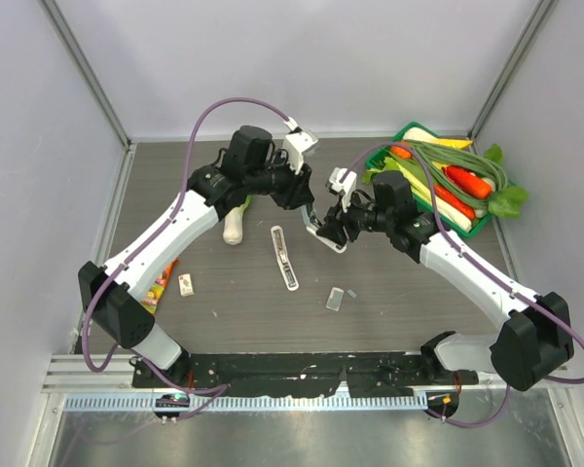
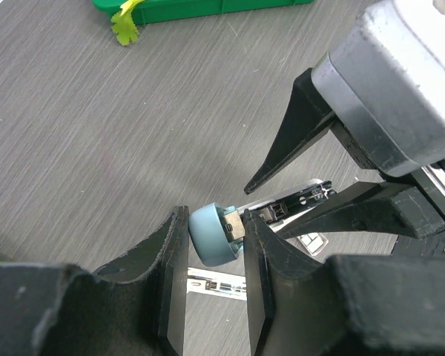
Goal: Load the staples into the stapler
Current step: Place the stapler at the center of the board.
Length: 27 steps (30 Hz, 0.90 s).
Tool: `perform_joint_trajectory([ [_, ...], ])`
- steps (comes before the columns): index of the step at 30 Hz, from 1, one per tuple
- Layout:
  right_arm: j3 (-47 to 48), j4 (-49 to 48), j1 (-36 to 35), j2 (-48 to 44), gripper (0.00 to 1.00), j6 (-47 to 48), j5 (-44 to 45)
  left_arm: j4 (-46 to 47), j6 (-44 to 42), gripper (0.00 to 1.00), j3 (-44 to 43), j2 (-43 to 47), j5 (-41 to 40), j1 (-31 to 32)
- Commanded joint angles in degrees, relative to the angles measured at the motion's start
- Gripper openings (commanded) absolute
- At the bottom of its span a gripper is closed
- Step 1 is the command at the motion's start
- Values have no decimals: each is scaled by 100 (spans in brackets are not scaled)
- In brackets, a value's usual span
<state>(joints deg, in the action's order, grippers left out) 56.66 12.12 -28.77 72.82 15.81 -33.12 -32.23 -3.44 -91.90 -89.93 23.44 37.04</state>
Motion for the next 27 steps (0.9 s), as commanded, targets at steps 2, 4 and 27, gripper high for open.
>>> perform_joint_trajectory([
  [2,249,-34,-111,92,48,168,122,191,46,0,-65,63,-33,23],
  [4,240,-34,-120,110,48,203,166,199,54,0,-74,72,-33,23],
  [27,196,-43,-172,-57,1,414,324,182,107,36,-100,-77,-173,23],
])
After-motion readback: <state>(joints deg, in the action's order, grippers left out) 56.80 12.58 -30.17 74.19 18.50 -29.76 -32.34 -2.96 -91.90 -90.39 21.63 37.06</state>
